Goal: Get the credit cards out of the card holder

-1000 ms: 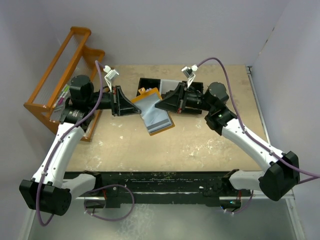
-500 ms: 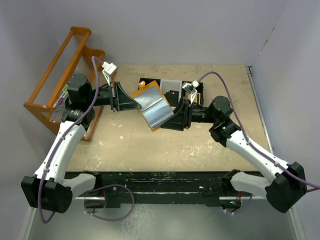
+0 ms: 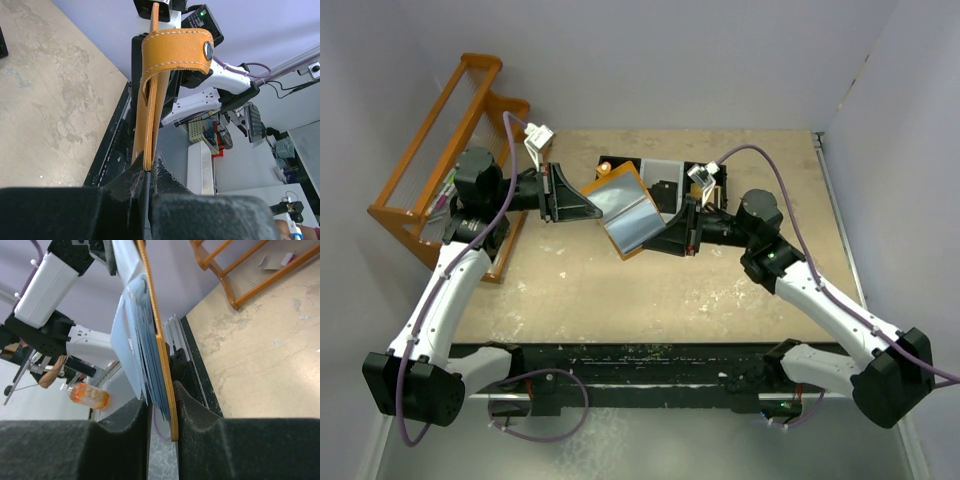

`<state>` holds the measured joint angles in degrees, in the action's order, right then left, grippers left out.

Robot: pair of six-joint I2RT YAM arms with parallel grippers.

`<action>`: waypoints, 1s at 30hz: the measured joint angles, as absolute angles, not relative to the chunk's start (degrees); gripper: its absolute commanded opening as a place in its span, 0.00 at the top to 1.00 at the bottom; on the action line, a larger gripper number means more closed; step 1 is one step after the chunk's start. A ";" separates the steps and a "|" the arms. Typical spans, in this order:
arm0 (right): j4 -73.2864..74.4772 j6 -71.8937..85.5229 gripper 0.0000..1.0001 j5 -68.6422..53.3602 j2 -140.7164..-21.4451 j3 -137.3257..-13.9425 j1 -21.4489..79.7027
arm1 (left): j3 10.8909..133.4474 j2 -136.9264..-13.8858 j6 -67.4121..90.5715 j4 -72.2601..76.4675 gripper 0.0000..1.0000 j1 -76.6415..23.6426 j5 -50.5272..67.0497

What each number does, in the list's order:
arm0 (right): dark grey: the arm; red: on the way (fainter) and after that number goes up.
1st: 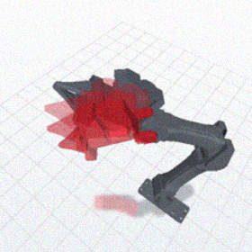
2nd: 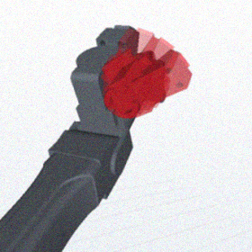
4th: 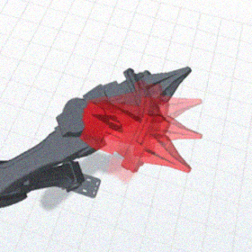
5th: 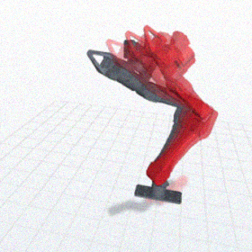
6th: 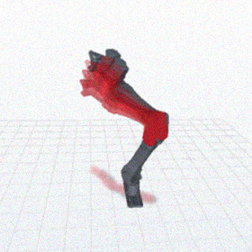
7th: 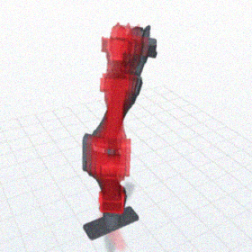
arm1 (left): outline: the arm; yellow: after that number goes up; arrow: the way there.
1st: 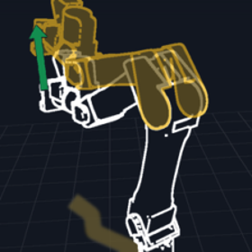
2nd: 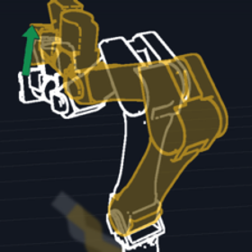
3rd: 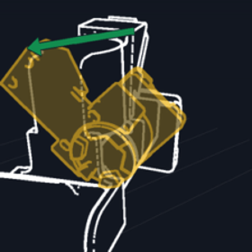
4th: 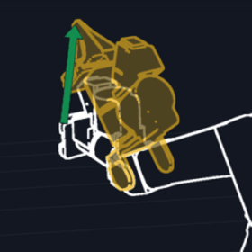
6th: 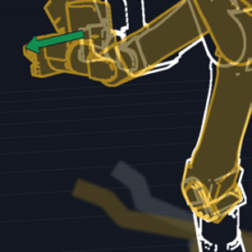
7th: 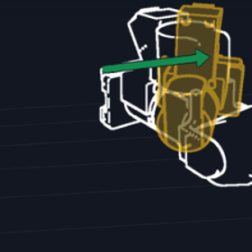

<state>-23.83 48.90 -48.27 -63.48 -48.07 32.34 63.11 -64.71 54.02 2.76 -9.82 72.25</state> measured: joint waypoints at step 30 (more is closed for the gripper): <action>-28.99 50.61 0.78 -52.77 -63.90 -48.62 31.73 | 63.16 -64.71 54.52 4.21 1.00 -9.76 73.89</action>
<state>-28.99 50.61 -52.77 -63.90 -48.62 31.73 63.16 -64.71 54.52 4.21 -9.76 73.89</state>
